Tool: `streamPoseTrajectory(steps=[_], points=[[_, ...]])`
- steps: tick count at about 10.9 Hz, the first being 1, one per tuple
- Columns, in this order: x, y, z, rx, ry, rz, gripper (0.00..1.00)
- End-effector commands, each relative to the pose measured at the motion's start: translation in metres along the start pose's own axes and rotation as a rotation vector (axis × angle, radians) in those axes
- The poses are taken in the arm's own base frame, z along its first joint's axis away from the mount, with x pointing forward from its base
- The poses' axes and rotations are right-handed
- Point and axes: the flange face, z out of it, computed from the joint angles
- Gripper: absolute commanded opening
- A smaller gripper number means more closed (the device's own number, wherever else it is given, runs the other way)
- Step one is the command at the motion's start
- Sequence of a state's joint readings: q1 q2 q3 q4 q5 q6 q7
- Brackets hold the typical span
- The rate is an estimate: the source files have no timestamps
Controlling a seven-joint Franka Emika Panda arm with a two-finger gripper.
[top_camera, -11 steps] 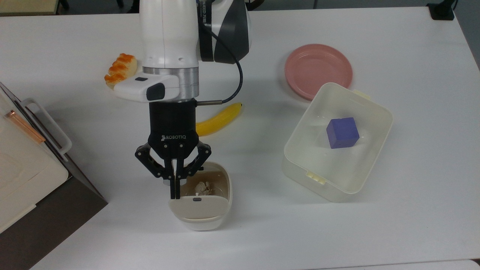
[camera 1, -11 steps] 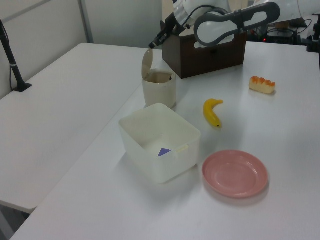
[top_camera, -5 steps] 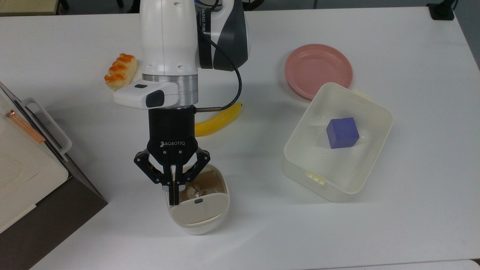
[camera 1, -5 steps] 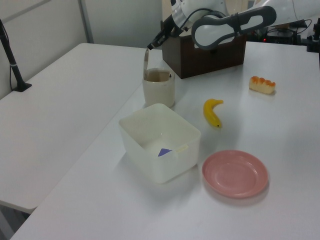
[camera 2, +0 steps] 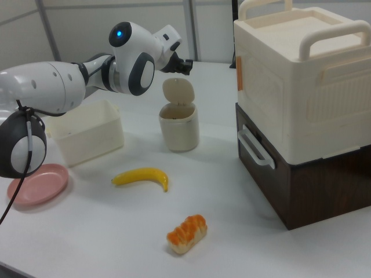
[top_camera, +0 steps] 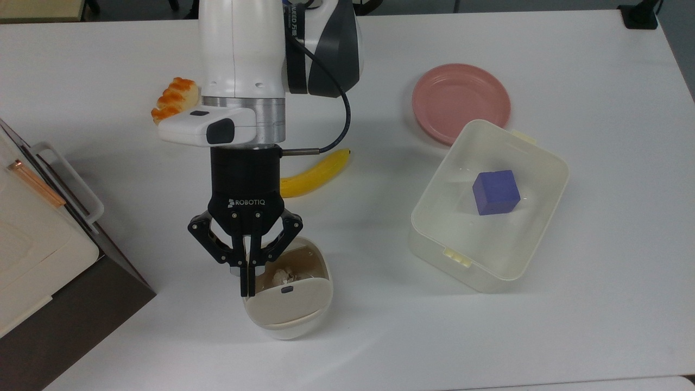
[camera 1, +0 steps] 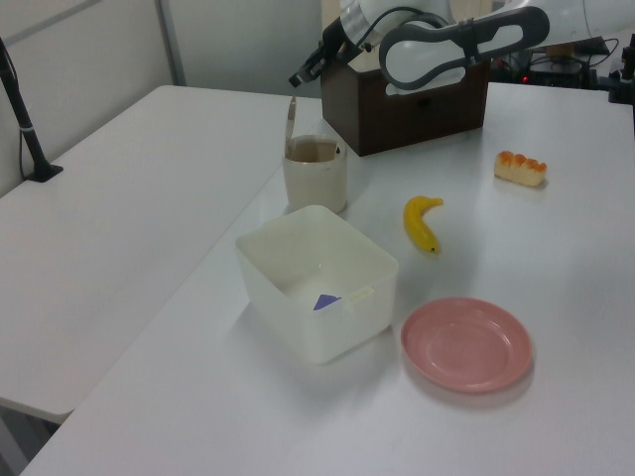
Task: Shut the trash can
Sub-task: 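Push the raised lid with the gripper fingers, tipping it over the can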
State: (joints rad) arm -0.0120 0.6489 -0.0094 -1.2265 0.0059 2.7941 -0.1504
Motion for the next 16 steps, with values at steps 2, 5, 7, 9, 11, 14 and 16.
streamPoseTrajectory(steps=[2, 5, 7, 9, 11, 14, 16], points=[[0.0, -0.007, 0.002, -0.008, 0.01, -0.015, 0.06], [0.0, -0.029, 0.007, 0.007, 0.047, -0.038, 0.06], [-0.002, -0.037, 0.01, 0.014, 0.05, -0.045, 0.06], [-0.009, -0.042, 0.017, 0.019, 0.037, -0.049, 0.06], [-0.012, -0.044, 0.019, 0.019, 0.029, -0.061, 0.06], [-0.027, -0.045, 0.015, 0.026, -0.015, -0.059, 0.06], [-0.032, -0.045, 0.013, 0.028, -0.033, -0.056, 0.05]])
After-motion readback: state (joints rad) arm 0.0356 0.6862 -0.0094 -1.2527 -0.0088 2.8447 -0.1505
